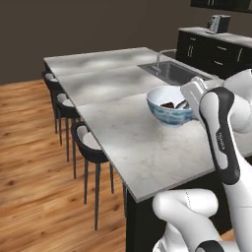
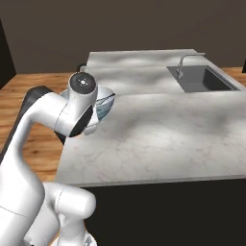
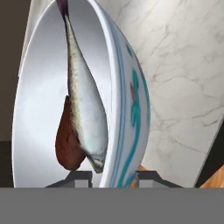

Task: The microwave is finished heating the fish and sweet potato. Take the bowl containing the food and place it on the dining counter.

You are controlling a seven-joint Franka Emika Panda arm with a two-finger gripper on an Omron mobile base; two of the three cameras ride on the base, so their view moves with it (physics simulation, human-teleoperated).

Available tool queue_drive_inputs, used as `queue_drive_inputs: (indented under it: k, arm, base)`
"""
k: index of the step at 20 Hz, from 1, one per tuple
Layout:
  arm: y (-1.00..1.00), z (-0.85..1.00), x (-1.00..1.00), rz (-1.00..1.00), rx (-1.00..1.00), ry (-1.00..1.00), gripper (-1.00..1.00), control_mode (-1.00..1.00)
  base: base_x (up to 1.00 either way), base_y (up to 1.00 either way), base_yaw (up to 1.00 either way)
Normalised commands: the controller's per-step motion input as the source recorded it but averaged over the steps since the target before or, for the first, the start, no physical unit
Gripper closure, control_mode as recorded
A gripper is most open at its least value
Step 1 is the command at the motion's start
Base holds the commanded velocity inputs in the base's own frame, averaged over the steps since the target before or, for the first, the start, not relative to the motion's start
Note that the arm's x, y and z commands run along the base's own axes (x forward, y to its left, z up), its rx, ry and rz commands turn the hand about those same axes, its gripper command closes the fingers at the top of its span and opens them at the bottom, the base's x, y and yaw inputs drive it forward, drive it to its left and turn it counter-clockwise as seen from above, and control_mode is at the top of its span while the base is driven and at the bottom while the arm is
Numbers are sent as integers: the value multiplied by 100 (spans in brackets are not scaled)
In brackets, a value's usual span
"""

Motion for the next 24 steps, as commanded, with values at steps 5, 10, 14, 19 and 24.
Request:
queue_drive_inputs:
  k: [5,10,14,19,24]
  arm:
    - [0,-18,100,1,0,10,100,-100]
    - [0,-79,100,7,0,6,100,-100]
    - [9,-74,100,11,0,0,100,-100]
    - [30,-37,86,7,-4,0,100,-100]
    - [60,-48,83,1,-12,3,100,-100]
  base:
    - [0,0,0]
    - [0,0,0]
    - [0,0,0]
    - [0,0,0]
    - [0,0,0]
